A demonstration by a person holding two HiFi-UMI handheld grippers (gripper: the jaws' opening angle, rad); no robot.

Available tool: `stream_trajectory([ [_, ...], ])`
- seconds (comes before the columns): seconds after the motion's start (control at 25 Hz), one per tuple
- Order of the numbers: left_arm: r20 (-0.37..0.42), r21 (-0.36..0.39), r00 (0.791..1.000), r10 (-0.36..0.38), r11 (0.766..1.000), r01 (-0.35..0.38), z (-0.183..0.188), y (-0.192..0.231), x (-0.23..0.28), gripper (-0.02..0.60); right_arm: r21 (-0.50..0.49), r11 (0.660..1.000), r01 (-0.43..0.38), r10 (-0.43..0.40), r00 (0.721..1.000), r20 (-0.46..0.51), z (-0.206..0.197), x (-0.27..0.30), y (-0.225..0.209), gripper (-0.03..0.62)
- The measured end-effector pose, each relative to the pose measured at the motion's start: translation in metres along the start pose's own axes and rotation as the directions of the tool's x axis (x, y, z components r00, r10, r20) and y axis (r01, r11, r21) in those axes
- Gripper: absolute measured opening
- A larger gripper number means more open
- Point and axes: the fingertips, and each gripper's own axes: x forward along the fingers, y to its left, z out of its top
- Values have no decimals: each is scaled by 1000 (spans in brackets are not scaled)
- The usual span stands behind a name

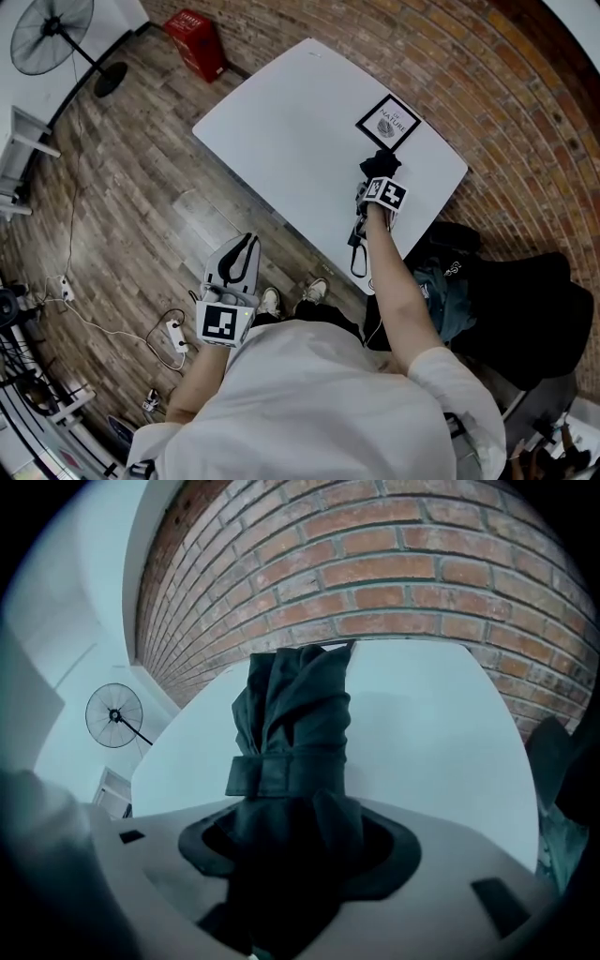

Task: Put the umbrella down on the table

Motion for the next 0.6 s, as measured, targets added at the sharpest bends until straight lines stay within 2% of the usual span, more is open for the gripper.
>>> stream_trajectory([
  [0.36, -5, -2, 1000, -8, 1000, 8, -2, 2, -7, 54, 16, 1000, 6, -6, 1000, 20, 10, 0, 9, 276],
  [0.6, -4, -9, 1000, -11, 1000, 11, -4, 7, -11, 54, -115, 993, 1, 2, 1000, 31, 15, -3, 22, 324],
])
